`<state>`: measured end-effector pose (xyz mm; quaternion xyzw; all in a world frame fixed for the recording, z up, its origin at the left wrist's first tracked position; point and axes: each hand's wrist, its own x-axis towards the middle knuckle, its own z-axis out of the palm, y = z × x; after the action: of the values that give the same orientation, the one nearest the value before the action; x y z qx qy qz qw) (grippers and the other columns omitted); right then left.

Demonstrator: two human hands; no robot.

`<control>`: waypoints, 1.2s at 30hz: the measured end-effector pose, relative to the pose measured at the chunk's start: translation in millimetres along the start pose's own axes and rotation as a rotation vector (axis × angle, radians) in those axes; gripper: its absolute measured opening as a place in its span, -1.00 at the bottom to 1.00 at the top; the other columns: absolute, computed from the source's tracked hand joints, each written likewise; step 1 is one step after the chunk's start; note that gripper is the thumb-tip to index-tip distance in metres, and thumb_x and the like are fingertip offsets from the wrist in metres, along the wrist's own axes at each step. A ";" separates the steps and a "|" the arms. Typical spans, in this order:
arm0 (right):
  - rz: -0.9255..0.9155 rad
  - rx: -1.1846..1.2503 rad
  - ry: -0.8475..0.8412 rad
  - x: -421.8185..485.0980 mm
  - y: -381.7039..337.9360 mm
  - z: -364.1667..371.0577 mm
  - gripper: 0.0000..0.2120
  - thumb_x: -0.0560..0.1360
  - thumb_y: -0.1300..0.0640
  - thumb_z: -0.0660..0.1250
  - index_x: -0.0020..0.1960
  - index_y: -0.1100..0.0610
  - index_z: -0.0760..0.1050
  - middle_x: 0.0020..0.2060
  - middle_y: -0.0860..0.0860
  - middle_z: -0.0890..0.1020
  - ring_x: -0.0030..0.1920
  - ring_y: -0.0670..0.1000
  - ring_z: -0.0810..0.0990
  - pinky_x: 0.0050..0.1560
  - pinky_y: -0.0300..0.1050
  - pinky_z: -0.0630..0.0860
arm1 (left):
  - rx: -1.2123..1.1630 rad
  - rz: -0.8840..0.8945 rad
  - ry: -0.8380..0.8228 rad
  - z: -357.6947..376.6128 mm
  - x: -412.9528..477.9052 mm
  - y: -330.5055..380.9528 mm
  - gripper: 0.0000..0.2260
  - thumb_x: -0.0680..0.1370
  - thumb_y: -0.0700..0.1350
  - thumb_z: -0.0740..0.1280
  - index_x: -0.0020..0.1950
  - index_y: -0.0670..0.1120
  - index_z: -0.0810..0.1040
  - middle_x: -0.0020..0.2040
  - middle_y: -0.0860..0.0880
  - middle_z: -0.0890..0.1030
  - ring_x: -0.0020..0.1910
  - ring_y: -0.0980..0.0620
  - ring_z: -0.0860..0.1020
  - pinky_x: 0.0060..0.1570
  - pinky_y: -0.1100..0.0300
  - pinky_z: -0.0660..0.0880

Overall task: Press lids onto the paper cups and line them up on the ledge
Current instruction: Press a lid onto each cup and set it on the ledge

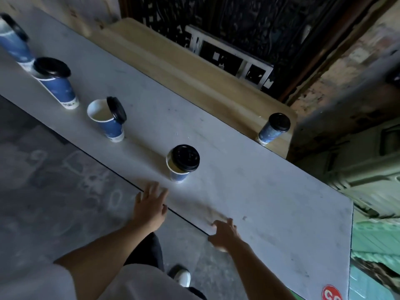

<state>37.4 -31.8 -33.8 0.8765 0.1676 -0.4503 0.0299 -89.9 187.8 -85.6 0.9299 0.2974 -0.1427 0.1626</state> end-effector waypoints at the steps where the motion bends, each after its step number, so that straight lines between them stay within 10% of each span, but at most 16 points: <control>1: 0.035 0.028 -0.003 5.2 -8.8 -7.7 -0.45 0.49 0.02 0.31 0.48 -0.04 0.35 0.40 0.17 0.25 0.40 0.23 0.37 0.36 0.03 0.43 | -0.025 -0.006 0.006 -7.9 7.4 -8.0 -0.49 0.56 0.02 0.26 0.52 0.06 0.31 0.60 -0.09 0.19 0.58 -0.17 0.15 0.40 -0.12 0.27; 8: 0.029 0.178 0.028 38.5 -88.9 -74.2 -0.52 0.57 0.11 0.23 0.49 -0.01 0.39 0.45 0.04 0.45 0.38 0.06 0.47 0.21 -0.25 0.38 | -0.015 0.030 -0.067 -47.9 58.0 -65.4 -0.48 0.60 0.06 0.22 0.56 0.07 0.22 0.63 -0.07 0.09 0.60 -0.18 0.07 0.47 -0.12 0.22; 15: -0.119 0.814 0.382 15.2 -121.0 -144.1 -0.51 0.54 -0.13 0.35 0.45 -0.15 0.38 0.21 -0.05 0.56 0.14 0.06 0.59 0.13 0.05 0.57 | -0.517 0.192 -0.233 -99.0 84.9 -58.7 -0.02 0.40 -0.02 0.56 0.63 -0.04 0.00 0.63 -0.04 0.08 0.59 -0.06 0.12 0.52 0.04 0.20; 21: -0.389 0.288 0.305 0.0 -142.9 -148.7 -0.23 0.37 -0.08 0.52 0.51 -0.14 0.29 0.43 -0.04 0.40 0.41 0.02 0.36 0.34 -0.09 0.32 | -0.770 0.385 -0.242 -113.2 91.0 -36.5 0.08 0.23 0.08 0.65 0.59 0.19 0.07 0.52 0.22 0.22 0.46 0.24 0.21 0.41 0.21 0.26; 26: -0.409 0.229 0.419 -5.4 -150.5 -141.3 -0.25 0.35 -0.11 0.47 0.49 -0.08 0.32 0.35 -0.04 0.45 0.33 0.02 0.41 0.21 -0.19 0.37 | -0.835 0.465 -0.166 -115.1 96.6 -24.5 -0.24 0.28 0.04 0.63 0.42 0.17 0.39 0.23 0.31 0.55 0.20 0.38 0.49 0.14 0.45 0.46; 36: -0.449 0.145 0.651 -30.4 -157.4 -118.0 -0.27 0.32 -0.07 0.43 0.46 -0.07 0.34 0.35 -0.10 0.43 0.19 0.09 0.48 0.10 -0.01 0.55 | -0.785 0.458 -0.147 -108.9 100.5 -25.1 -0.34 0.29 -0.02 0.64 0.33 0.10 0.45 0.10 0.26 0.60 0.08 0.33 0.56 0.04 0.39 0.52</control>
<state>62.6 132.4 75.9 0.9147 0.3236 -0.1548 -0.1859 -7.9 300.3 -28.8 0.8272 0.1036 -0.0451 0.5504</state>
